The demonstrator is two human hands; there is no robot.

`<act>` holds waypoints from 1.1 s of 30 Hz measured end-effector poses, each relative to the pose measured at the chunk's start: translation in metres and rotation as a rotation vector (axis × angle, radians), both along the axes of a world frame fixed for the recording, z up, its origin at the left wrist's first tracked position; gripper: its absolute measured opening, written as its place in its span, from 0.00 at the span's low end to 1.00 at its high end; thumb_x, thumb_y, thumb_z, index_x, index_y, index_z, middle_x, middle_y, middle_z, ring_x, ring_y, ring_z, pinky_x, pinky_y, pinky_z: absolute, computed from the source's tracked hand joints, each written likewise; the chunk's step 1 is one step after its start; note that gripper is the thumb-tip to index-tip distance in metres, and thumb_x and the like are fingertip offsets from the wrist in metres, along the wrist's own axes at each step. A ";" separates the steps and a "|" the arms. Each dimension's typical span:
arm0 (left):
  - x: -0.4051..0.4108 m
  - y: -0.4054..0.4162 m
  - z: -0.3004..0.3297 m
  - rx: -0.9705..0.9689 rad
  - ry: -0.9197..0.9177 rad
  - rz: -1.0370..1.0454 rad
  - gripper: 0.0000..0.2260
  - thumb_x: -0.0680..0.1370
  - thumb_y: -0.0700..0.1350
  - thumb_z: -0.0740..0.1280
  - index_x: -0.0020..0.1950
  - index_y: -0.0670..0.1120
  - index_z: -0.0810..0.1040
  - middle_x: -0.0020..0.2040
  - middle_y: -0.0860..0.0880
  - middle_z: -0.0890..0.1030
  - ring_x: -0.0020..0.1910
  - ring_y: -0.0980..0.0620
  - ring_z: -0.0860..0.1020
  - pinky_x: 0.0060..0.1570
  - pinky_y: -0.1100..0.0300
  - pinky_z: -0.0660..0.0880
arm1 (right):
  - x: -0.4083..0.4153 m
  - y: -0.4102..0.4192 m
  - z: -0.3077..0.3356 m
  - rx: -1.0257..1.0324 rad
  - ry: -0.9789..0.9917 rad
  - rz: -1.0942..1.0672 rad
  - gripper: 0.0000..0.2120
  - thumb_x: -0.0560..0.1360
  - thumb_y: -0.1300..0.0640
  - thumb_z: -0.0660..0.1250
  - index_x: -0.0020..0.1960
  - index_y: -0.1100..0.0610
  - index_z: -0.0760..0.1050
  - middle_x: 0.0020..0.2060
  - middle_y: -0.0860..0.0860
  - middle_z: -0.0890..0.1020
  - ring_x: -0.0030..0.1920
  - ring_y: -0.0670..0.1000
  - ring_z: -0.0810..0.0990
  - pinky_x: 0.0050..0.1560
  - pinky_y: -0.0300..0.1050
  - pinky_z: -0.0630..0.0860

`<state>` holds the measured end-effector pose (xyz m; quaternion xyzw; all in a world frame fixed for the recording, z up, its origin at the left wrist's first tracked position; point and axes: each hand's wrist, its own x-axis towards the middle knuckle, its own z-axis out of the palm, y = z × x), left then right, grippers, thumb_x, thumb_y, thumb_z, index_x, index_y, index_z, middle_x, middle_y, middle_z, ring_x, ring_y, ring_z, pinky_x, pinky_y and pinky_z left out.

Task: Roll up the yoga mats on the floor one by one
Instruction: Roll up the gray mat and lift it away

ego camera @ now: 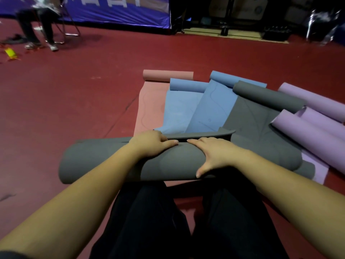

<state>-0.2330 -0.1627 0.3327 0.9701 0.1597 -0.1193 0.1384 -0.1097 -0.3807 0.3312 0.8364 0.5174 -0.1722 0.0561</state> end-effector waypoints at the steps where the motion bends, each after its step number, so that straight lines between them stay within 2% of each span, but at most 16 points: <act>1: -0.004 -0.005 -0.001 0.109 -0.133 -0.016 0.27 0.79 0.68 0.50 0.53 0.52 0.82 0.52 0.51 0.79 0.55 0.49 0.76 0.49 0.52 0.73 | 0.001 0.000 0.000 0.005 0.009 -0.003 0.57 0.58 0.24 0.71 0.79 0.42 0.49 0.72 0.48 0.68 0.69 0.54 0.69 0.66 0.52 0.69; 3: -0.019 -0.015 -0.005 0.258 -0.383 -0.045 0.28 0.78 0.66 0.48 0.50 0.49 0.80 0.48 0.50 0.78 0.52 0.47 0.75 0.43 0.52 0.74 | 0.002 0.000 -0.001 0.019 0.017 0.001 0.56 0.59 0.25 0.71 0.78 0.42 0.51 0.72 0.48 0.68 0.70 0.53 0.69 0.67 0.52 0.69; 4: -0.029 -0.020 -0.011 0.294 -0.448 -0.086 0.28 0.76 0.68 0.50 0.51 0.48 0.79 0.48 0.49 0.78 0.52 0.45 0.75 0.43 0.51 0.74 | 0.003 0.000 -0.001 0.031 0.029 -0.005 0.55 0.59 0.25 0.71 0.78 0.42 0.53 0.71 0.47 0.70 0.69 0.53 0.70 0.66 0.52 0.70; 5: -0.040 -0.023 -0.021 0.336 -0.455 -0.144 0.31 0.72 0.71 0.54 0.56 0.48 0.78 0.51 0.47 0.78 0.52 0.43 0.75 0.46 0.49 0.74 | 0.004 0.001 0.000 0.044 0.048 -0.017 0.53 0.58 0.25 0.70 0.77 0.41 0.54 0.70 0.46 0.71 0.68 0.52 0.71 0.65 0.51 0.71; 7: -0.062 -0.030 -0.042 0.484 -0.357 -0.241 0.43 0.63 0.76 0.63 0.68 0.47 0.73 0.62 0.40 0.77 0.59 0.36 0.74 0.58 0.38 0.72 | 0.006 0.004 0.001 0.058 0.087 -0.037 0.51 0.58 0.25 0.70 0.75 0.39 0.57 0.69 0.43 0.72 0.66 0.50 0.73 0.63 0.51 0.72; 9: -0.067 -0.031 -0.052 0.574 -0.243 -0.249 0.53 0.56 0.73 0.71 0.74 0.47 0.66 0.68 0.36 0.73 0.64 0.32 0.72 0.60 0.31 0.68 | 0.006 0.006 0.006 0.055 0.122 -0.050 0.49 0.58 0.26 0.72 0.74 0.38 0.59 0.67 0.41 0.74 0.64 0.49 0.74 0.61 0.50 0.73; 11: -0.061 -0.034 -0.043 0.580 -0.168 -0.226 0.54 0.57 0.70 0.74 0.76 0.49 0.58 0.70 0.36 0.70 0.65 0.32 0.70 0.61 0.32 0.66 | 0.007 0.009 0.011 0.048 0.179 -0.066 0.45 0.61 0.30 0.74 0.73 0.38 0.61 0.64 0.41 0.76 0.61 0.48 0.76 0.59 0.48 0.72; 14: -0.054 -0.037 -0.030 0.582 -0.163 -0.243 0.50 0.63 0.68 0.71 0.77 0.50 0.51 0.72 0.38 0.65 0.66 0.36 0.67 0.63 0.37 0.64 | 0.008 0.008 0.019 0.034 0.263 -0.088 0.41 0.64 0.34 0.76 0.72 0.39 0.63 0.62 0.41 0.77 0.56 0.45 0.76 0.56 0.44 0.70; 19: -0.072 -0.049 -0.010 0.537 -0.192 -0.258 0.50 0.62 0.72 0.66 0.76 0.52 0.51 0.70 0.41 0.68 0.63 0.38 0.70 0.62 0.39 0.66 | 0.006 -0.003 0.036 -0.002 0.318 -0.063 0.40 0.66 0.36 0.76 0.73 0.41 0.64 0.60 0.41 0.76 0.55 0.44 0.74 0.56 0.42 0.68; 24: -0.095 -0.056 -0.001 0.420 -0.171 -0.280 0.51 0.59 0.75 0.63 0.76 0.53 0.55 0.70 0.47 0.69 0.64 0.43 0.71 0.62 0.45 0.68 | -0.001 -0.012 0.039 -0.145 0.433 -0.034 0.38 0.68 0.33 0.72 0.74 0.39 0.63 0.66 0.38 0.73 0.64 0.43 0.73 0.67 0.43 0.68; 26: -0.096 -0.055 -0.001 0.389 -0.175 -0.276 0.51 0.59 0.76 0.63 0.76 0.53 0.58 0.70 0.47 0.70 0.64 0.43 0.72 0.62 0.45 0.69 | -0.003 -0.008 0.038 -0.131 0.410 -0.063 0.34 0.72 0.29 0.64 0.75 0.38 0.62 0.70 0.39 0.70 0.68 0.44 0.70 0.71 0.47 0.64; 28: -0.092 -0.051 0.001 0.355 -0.168 -0.267 0.51 0.59 0.75 0.64 0.77 0.54 0.57 0.71 0.48 0.69 0.67 0.44 0.69 0.65 0.46 0.68 | -0.001 -0.001 0.038 -0.017 0.356 -0.121 0.30 0.74 0.28 0.57 0.73 0.38 0.65 0.71 0.39 0.70 0.70 0.45 0.69 0.71 0.48 0.63; 31: -0.087 -0.047 0.005 0.315 -0.172 -0.266 0.51 0.61 0.75 0.67 0.78 0.54 0.56 0.72 0.49 0.65 0.70 0.46 0.64 0.67 0.47 0.66 | -0.002 0.016 0.035 0.147 0.172 -0.153 0.18 0.78 0.39 0.62 0.65 0.44 0.72 0.63 0.45 0.78 0.61 0.49 0.76 0.57 0.45 0.71; 33: -0.085 -0.046 0.005 0.310 -0.178 -0.281 0.51 0.61 0.75 0.67 0.78 0.53 0.57 0.71 0.49 0.63 0.70 0.47 0.62 0.68 0.48 0.64 | -0.005 0.029 0.025 0.193 0.014 -0.181 0.14 0.78 0.43 0.65 0.59 0.49 0.71 0.55 0.50 0.80 0.54 0.54 0.78 0.48 0.47 0.72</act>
